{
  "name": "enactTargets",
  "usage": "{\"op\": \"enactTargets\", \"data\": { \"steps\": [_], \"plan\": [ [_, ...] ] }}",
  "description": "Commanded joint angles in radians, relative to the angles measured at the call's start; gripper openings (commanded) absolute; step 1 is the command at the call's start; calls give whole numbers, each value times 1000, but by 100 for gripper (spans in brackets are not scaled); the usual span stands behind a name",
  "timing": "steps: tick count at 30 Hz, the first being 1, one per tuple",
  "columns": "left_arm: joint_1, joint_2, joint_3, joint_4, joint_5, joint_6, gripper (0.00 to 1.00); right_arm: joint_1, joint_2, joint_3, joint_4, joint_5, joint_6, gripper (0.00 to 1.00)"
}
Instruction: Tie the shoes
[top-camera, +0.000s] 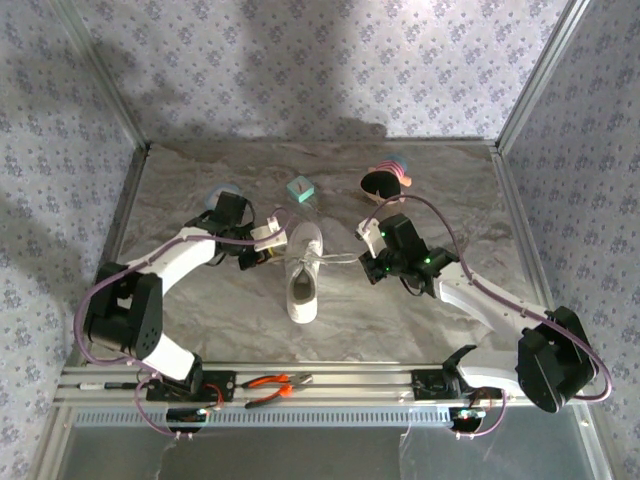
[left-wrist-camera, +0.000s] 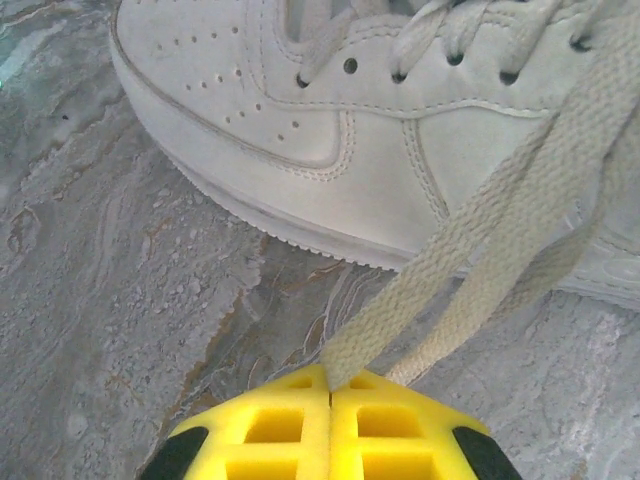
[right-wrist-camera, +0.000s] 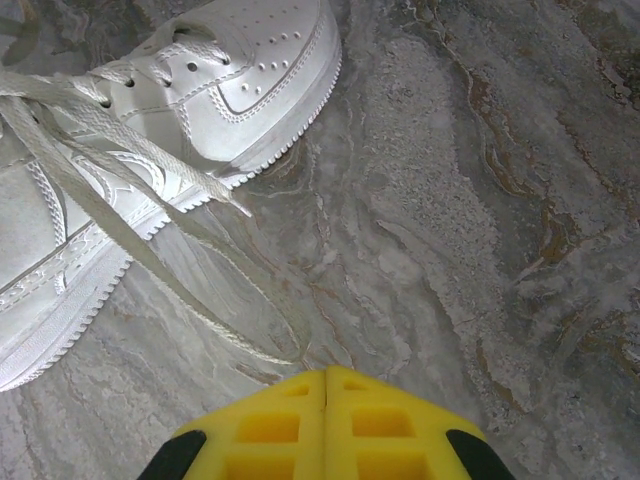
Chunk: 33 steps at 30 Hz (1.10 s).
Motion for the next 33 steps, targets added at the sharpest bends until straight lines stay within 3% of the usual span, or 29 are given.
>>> {"op": "enactTargets", "data": {
  "steps": [1, 16, 22, 25, 27, 29, 31, 33],
  "plan": [
    [0, -30, -22, -21, -35, -26, 0, -5, -8, -8, -41, 24, 18, 0],
    [0, -48, -66, -46, -125, -64, 0, -47, 1, -38, -84, 22, 19, 0],
    [0, -53, -66, -55, -117, -73, 0, -51, 32, -45, -73, -23, 23, 0],
    [-1, -55, -62, -56, -110, -81, 0, -52, 47, -56, -17, -102, 39, 0],
    [-3, -57, -58, -56, -103, -82, 0, -40, 42, -83, 74, -167, 51, 14],
    [-6, -57, -52, -56, -88, -81, 0, -5, 43, -113, 182, -191, 33, 34],
    [-13, -55, -44, -56, -82, -80, 0, 28, 79, -118, 248, -189, 4, 46],
    [-18, -52, -35, -57, -77, -81, 0, 56, 138, -102, 296, -189, -32, 51]
  ]
}}
